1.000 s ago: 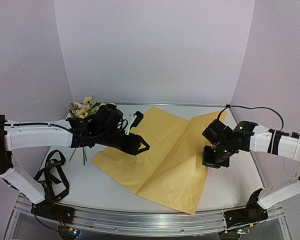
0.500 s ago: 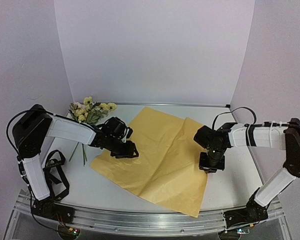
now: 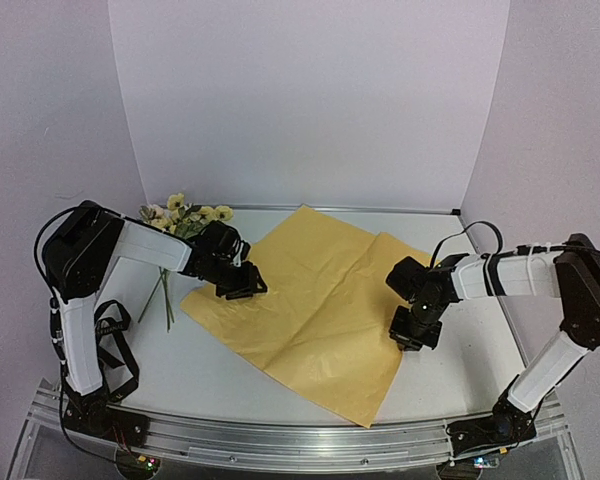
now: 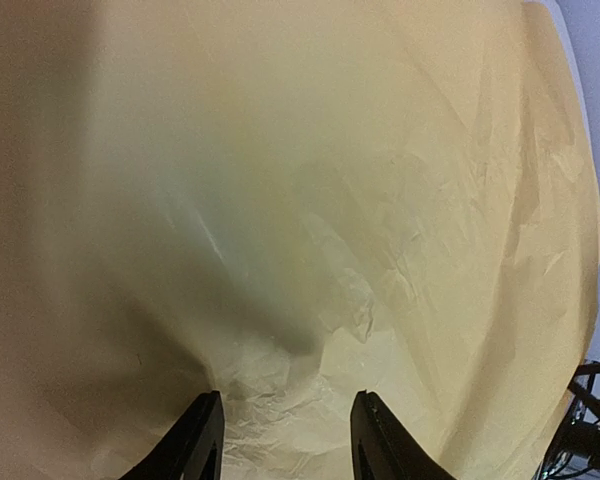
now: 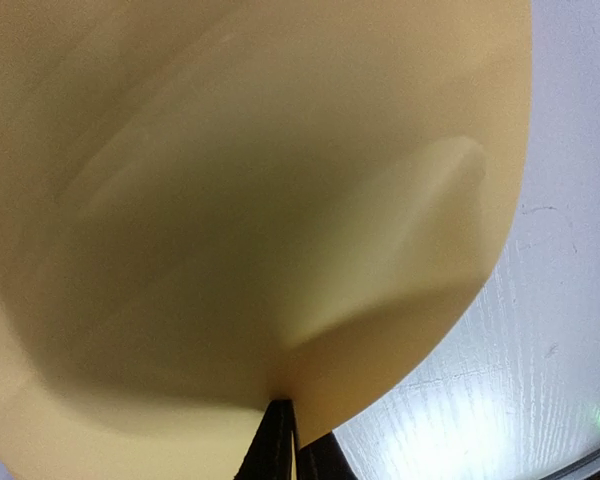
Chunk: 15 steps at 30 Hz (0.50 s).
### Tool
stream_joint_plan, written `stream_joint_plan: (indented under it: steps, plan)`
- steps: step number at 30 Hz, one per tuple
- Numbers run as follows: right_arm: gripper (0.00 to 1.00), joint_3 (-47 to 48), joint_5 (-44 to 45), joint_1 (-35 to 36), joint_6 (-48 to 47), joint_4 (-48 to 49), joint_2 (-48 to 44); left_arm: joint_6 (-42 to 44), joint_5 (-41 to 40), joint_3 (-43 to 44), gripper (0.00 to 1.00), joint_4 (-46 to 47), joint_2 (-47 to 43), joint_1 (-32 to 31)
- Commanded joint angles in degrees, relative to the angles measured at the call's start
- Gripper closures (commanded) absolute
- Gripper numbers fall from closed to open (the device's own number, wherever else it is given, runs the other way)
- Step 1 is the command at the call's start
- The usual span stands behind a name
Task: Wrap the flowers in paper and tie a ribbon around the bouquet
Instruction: Unfold the folded wrapping paper at the center of the board.
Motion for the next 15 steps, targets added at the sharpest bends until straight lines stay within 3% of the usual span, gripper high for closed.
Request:
stream_joint_plan:
  steps: [1,15]
  plan:
    - [0.96,-3.40,1.80,0.48,7.48,5.98,1.14,2.02,-0.11,3.70,0.54,-4.13,5.43,2.21]
    - [0.90,-6.94,3.20,4.46,12.11,11.13,-1.39,5.25,-0.24,9.18,0.55,-7.18,8.62,4.58]
